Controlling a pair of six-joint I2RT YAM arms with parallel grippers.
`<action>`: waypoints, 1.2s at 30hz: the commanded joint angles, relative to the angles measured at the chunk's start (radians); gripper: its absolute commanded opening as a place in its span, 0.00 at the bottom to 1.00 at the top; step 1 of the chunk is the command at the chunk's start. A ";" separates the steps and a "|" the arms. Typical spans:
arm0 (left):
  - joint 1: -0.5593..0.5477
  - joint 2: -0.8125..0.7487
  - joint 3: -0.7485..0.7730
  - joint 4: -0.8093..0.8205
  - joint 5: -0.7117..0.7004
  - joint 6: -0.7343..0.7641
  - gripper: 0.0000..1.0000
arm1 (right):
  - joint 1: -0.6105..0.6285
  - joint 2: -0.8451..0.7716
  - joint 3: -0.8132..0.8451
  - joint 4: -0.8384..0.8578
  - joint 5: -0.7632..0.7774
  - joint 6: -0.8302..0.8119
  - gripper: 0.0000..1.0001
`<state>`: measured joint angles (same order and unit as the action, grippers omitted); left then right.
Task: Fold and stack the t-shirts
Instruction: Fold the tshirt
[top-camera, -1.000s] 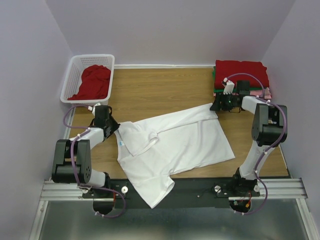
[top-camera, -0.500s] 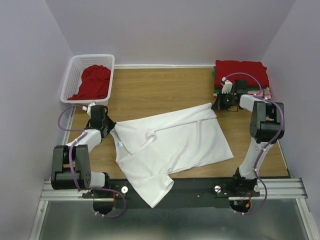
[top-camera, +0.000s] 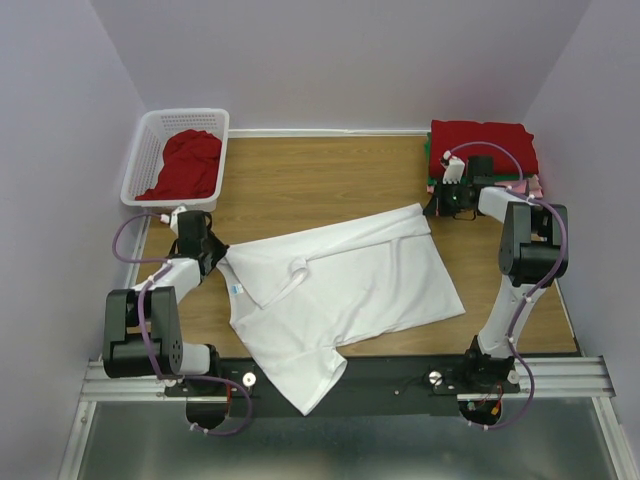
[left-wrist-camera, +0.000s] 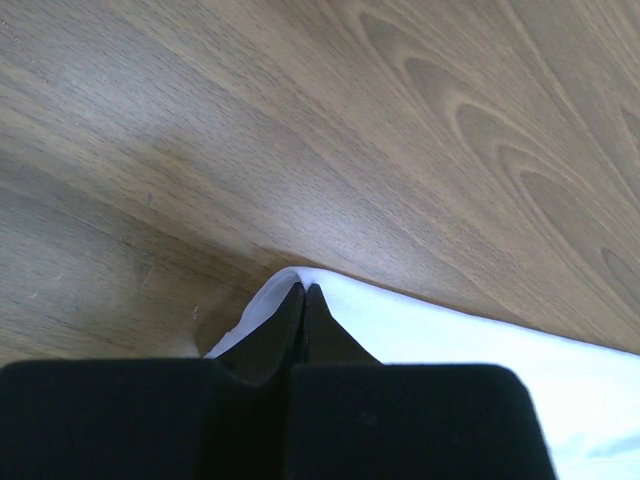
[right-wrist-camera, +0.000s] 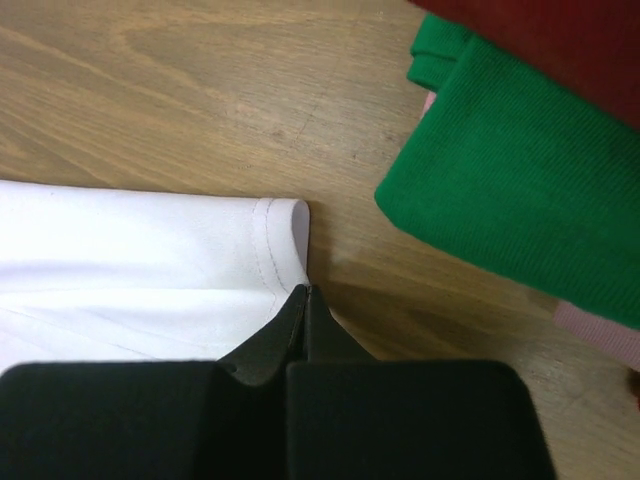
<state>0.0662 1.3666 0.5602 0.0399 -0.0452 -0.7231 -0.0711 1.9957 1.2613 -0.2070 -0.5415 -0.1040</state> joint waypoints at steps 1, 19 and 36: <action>0.012 0.031 0.039 0.005 0.002 0.010 0.00 | 0.013 0.017 0.047 0.027 0.031 0.010 0.00; 0.017 -0.378 0.076 -0.147 0.201 0.132 0.67 | 0.048 -0.003 0.052 0.012 0.035 -0.033 0.67; 0.018 -0.518 0.107 -0.222 0.254 0.228 0.70 | 0.070 0.089 0.101 -0.046 0.038 -0.014 0.59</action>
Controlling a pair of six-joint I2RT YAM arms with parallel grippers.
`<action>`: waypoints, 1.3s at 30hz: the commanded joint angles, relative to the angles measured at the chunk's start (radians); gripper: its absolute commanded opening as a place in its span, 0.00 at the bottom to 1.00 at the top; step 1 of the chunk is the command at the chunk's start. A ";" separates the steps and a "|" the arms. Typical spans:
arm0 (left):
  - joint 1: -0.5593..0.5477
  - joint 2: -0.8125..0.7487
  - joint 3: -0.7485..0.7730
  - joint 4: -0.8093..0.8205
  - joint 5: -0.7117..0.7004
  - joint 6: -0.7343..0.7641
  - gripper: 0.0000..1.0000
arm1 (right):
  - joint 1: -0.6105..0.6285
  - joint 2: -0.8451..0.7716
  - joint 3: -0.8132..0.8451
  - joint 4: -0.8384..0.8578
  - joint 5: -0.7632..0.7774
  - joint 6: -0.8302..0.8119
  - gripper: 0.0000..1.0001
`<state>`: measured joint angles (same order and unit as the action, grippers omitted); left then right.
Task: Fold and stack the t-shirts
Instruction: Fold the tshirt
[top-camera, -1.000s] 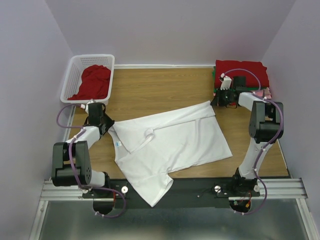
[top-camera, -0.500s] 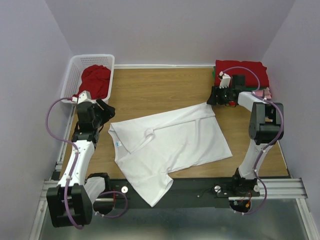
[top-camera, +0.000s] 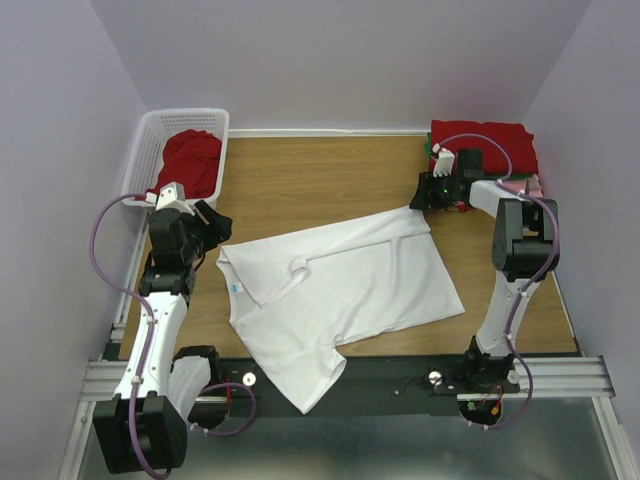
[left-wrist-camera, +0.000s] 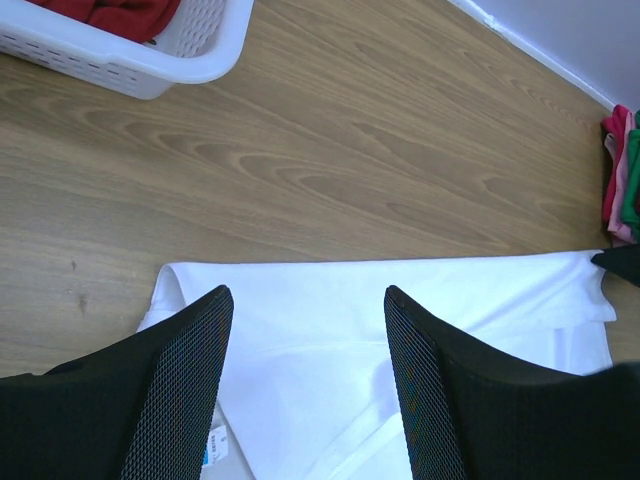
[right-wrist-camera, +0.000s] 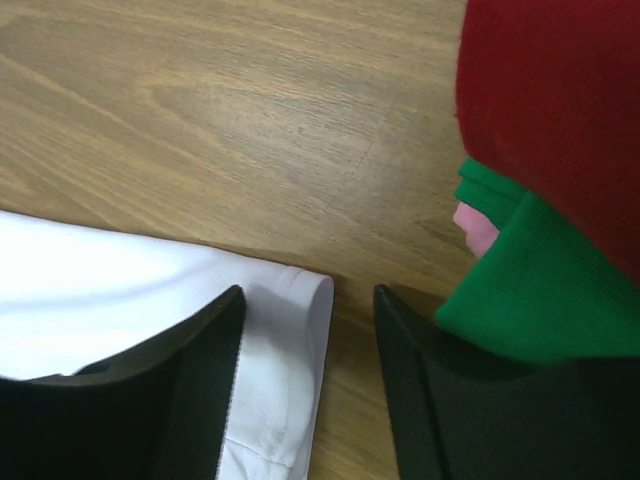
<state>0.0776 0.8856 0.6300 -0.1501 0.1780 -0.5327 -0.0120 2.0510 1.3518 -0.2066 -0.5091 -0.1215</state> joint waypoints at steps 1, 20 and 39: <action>0.005 -0.043 0.037 -0.037 0.038 0.042 0.70 | 0.009 0.034 0.009 -0.050 0.006 0.002 0.55; 0.007 -0.019 0.054 -0.031 0.048 0.069 0.70 | 0.060 0.106 0.202 -0.060 0.187 -0.052 0.00; 0.004 -0.027 0.011 0.024 0.135 0.020 0.71 | 0.124 0.325 0.572 -0.063 0.345 -0.020 0.06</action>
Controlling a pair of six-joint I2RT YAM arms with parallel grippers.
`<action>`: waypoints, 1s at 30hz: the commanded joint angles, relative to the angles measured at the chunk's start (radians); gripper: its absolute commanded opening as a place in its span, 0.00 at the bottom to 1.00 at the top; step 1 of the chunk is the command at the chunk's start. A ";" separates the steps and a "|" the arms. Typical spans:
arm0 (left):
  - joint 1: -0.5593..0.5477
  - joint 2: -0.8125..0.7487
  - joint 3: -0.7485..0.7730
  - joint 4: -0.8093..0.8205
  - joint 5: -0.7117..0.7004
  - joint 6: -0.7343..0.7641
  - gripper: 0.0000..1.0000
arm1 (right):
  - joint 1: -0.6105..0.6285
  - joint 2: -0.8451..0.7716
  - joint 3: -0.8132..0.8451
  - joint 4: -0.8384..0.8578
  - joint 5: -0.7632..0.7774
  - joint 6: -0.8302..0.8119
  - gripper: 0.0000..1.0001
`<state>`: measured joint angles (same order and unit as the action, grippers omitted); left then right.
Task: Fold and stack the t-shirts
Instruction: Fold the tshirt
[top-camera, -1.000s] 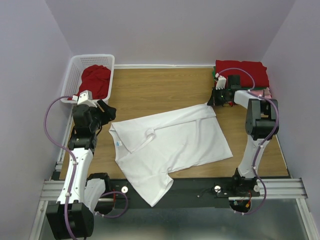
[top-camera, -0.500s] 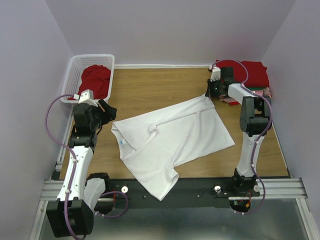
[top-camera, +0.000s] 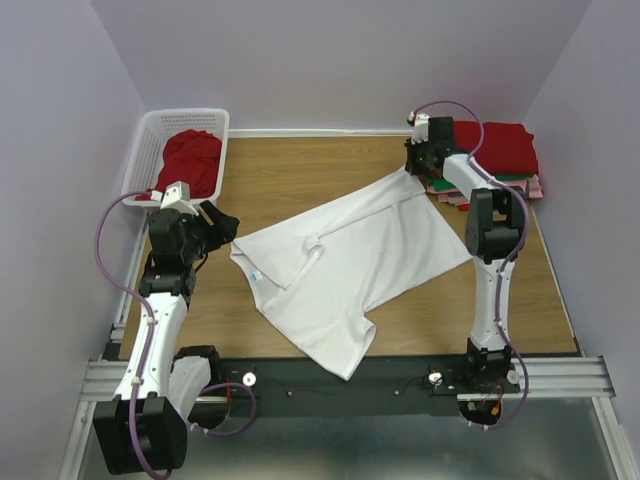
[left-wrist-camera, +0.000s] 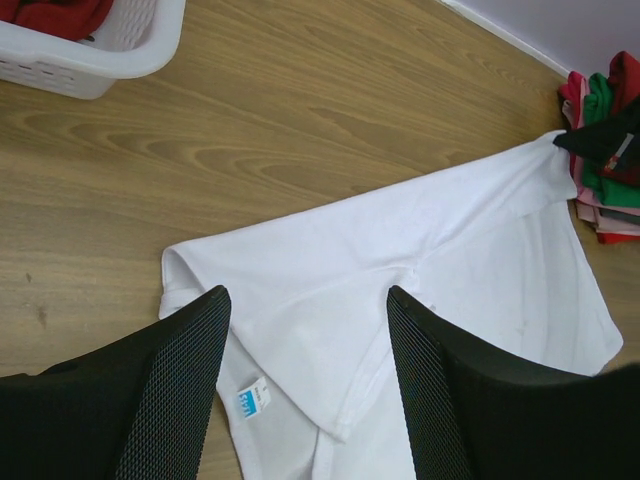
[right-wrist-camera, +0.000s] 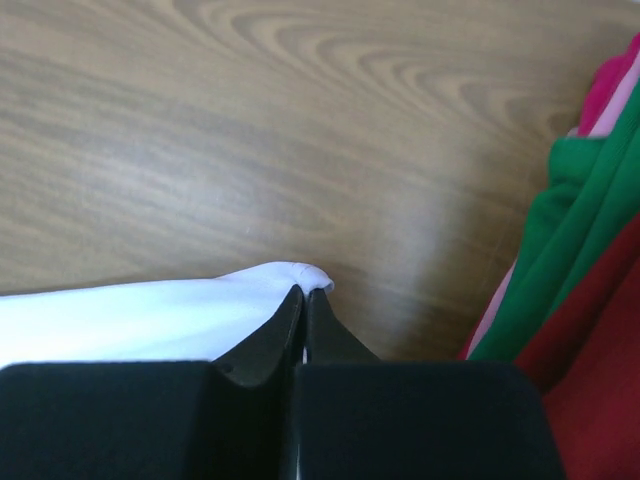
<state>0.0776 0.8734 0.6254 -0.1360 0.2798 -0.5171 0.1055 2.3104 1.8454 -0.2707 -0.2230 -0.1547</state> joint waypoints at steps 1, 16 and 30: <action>0.002 -0.016 0.023 0.006 0.029 0.008 0.71 | 0.010 0.075 0.099 -0.002 0.062 0.014 0.10; -0.300 0.295 0.282 -0.079 -0.270 0.164 0.66 | 0.026 -0.262 -0.030 -0.047 -0.161 -0.107 0.86; -0.438 0.838 0.542 -0.272 -0.524 0.247 0.36 | 0.023 -0.787 -0.705 -0.051 -0.415 -0.111 0.89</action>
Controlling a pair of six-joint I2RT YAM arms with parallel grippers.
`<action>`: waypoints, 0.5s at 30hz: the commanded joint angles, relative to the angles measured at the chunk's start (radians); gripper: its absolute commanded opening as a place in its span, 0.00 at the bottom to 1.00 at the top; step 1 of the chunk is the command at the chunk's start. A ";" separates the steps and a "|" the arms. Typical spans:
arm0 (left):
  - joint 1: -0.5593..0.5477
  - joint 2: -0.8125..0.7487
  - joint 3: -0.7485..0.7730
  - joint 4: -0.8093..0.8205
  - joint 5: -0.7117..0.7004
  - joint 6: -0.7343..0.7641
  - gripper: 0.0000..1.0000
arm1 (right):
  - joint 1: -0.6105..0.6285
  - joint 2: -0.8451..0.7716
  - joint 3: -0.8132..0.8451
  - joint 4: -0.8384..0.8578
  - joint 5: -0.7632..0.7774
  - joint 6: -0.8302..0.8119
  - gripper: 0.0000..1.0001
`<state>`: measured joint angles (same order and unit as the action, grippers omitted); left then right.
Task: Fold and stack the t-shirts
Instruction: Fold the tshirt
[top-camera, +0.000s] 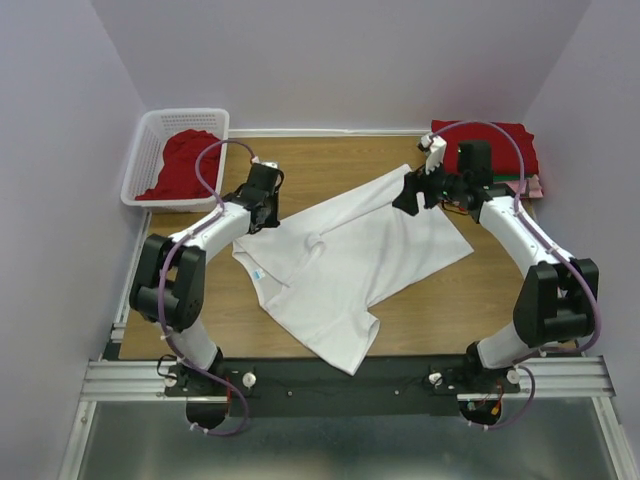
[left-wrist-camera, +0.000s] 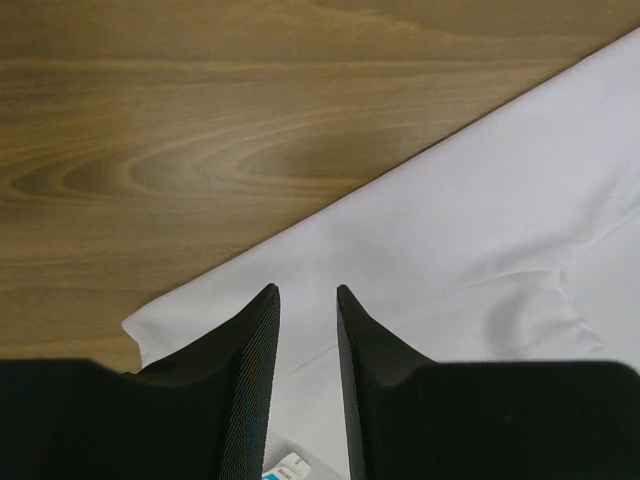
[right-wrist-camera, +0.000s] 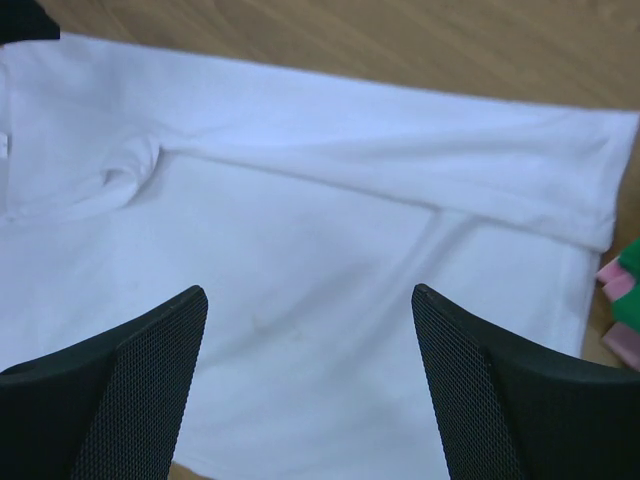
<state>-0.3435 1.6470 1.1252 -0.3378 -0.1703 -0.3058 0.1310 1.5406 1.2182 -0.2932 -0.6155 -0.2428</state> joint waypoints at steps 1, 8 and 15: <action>-0.017 0.079 0.044 -0.070 -0.072 0.037 0.36 | -0.002 -0.022 -0.103 -0.027 -0.024 -0.026 0.90; -0.022 0.163 0.047 -0.073 -0.040 0.042 0.34 | -0.010 -0.008 -0.126 -0.023 -0.058 -0.027 0.90; -0.020 0.252 0.079 -0.090 0.003 0.046 0.32 | -0.030 -0.019 -0.137 -0.021 -0.089 -0.020 0.90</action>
<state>-0.3611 1.8488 1.1793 -0.4049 -0.1875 -0.2718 0.1219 1.5410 1.0935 -0.3161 -0.6609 -0.2558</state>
